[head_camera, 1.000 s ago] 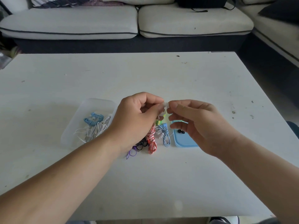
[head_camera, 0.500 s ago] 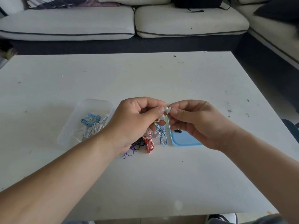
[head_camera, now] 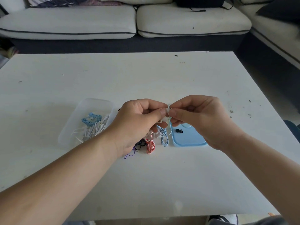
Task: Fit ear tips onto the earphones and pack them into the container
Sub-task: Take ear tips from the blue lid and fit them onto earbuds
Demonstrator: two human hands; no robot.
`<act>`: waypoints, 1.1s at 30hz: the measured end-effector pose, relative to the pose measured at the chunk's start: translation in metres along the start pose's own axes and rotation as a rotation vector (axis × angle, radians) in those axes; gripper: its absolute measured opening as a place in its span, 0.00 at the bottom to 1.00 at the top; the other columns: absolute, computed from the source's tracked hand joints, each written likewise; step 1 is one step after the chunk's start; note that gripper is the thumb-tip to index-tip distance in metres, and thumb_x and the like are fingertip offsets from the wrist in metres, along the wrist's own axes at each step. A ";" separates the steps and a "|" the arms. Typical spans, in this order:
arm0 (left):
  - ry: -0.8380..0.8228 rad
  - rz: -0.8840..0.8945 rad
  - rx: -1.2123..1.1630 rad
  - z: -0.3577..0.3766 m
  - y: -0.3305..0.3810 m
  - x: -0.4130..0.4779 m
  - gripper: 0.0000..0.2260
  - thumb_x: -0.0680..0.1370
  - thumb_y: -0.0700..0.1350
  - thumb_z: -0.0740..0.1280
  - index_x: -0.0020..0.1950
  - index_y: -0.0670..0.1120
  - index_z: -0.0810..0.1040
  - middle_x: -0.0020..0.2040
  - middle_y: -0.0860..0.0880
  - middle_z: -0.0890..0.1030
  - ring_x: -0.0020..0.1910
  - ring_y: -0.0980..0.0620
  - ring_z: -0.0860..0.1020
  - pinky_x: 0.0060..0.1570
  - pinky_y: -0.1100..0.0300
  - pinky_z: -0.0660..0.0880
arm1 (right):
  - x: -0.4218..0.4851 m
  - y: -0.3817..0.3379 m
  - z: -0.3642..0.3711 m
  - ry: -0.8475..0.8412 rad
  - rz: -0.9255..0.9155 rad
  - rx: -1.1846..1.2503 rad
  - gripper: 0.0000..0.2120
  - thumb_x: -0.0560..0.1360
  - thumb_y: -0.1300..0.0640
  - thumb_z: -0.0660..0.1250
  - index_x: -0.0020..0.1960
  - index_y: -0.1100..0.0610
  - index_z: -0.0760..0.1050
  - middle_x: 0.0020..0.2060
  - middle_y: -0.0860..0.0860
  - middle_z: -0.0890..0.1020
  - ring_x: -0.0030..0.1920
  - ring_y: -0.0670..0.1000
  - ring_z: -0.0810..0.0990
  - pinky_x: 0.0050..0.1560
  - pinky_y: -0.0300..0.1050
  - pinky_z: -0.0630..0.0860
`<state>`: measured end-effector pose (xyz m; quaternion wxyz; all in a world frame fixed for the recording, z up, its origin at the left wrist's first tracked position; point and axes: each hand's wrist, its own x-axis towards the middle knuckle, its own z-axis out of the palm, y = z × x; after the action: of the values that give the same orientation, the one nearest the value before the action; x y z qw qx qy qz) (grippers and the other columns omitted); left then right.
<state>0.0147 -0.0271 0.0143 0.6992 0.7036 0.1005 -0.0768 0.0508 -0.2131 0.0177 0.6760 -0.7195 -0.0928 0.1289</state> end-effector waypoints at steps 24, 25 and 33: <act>-0.079 -0.029 -0.070 0.000 0.001 -0.002 0.03 0.78 0.38 0.73 0.50 0.43 0.86 0.46 0.43 0.87 0.40 0.49 0.83 0.46 0.50 0.76 | 0.002 0.008 -0.007 -0.125 0.143 0.170 0.08 0.73 0.61 0.71 0.49 0.65 0.82 0.41 0.62 0.84 0.39 0.56 0.83 0.44 0.46 0.82; -0.075 -0.032 -0.068 0.000 0.001 -0.001 0.03 0.78 0.38 0.73 0.50 0.43 0.86 0.46 0.43 0.87 0.40 0.48 0.83 0.46 0.49 0.76 | 0.001 0.008 -0.007 -0.114 0.135 0.161 0.07 0.74 0.62 0.71 0.49 0.65 0.82 0.41 0.62 0.84 0.39 0.56 0.83 0.44 0.46 0.82; -0.013 0.026 -0.019 0.000 0.002 0.001 0.03 0.78 0.40 0.73 0.50 0.45 0.86 0.44 0.46 0.88 0.39 0.53 0.84 0.40 0.57 0.78 | 0.002 0.003 -0.005 -0.074 0.213 0.275 0.07 0.77 0.68 0.69 0.54 0.69 0.80 0.42 0.62 0.85 0.39 0.56 0.85 0.44 0.45 0.83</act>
<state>0.0157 -0.0267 0.0156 0.7076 0.6976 0.0875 -0.0711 0.0539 -0.2174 0.0144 0.7468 -0.6207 -0.0224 0.2377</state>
